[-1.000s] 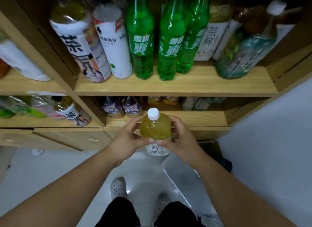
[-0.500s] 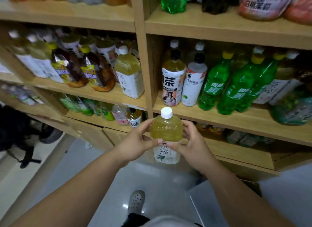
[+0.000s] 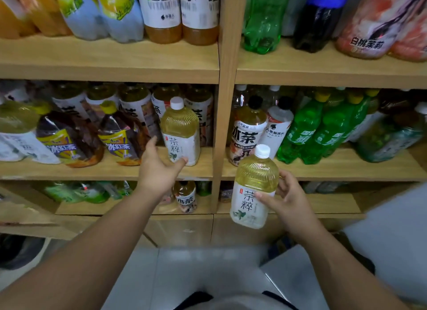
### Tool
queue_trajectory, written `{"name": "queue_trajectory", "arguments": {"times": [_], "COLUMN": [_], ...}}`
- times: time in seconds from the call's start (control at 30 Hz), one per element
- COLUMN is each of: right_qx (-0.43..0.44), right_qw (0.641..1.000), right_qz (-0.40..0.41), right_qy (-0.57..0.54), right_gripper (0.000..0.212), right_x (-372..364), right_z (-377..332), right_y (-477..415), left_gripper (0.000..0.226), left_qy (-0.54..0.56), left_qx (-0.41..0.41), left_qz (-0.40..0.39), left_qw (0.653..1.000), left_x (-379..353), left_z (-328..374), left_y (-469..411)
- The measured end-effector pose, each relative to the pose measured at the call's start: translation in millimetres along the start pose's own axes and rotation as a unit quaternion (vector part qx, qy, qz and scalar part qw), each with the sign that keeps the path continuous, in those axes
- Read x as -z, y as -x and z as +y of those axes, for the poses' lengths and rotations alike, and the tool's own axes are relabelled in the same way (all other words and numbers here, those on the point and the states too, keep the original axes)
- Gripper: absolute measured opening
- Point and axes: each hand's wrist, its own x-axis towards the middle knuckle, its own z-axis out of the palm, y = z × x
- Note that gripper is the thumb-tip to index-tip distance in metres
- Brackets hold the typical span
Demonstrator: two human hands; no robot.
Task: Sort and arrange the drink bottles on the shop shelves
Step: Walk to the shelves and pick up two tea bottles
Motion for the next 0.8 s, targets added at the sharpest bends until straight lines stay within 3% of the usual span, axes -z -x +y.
{"name": "queue_trajectory", "arguments": {"times": [0.07, 0.23, 0.43, 0.63, 0.8], "right_qx": [-0.001, 0.002, 0.011, 0.004, 0.001], "right_qw": [1.000, 0.998, 0.995, 0.994, 0.994], "right_qz": [0.023, 0.056, 0.094, 0.107, 0.104], "right_qy": [-0.018, -0.027, -0.036, -0.032, -0.021], "right_gripper": [0.083, 0.082, 0.077, 0.077, 0.077], "right_x": [-6, -17, -25, -32, -36], "right_z": [-3, -12, -19, -17, -17], "right_y": [2, 6, 9, 10, 12], "left_gripper": [0.103, 0.057, 0.071, 0.085, 0.069], "left_qy": [0.011, 0.076, 0.116, 0.079, -0.020], "left_qx": [-0.007, -0.025, -0.037, -0.054, -0.079], "left_qz": [-0.033, -0.077, -0.067, -0.078, -0.068], "left_qw": [0.999, 0.994, 0.990, 0.992, 0.994], "left_x": [-3, -8, -11, -5, 3], "left_z": [1, 11, 9, -3, 6], "left_y": [-18, -47, -55, -56, -59]}}
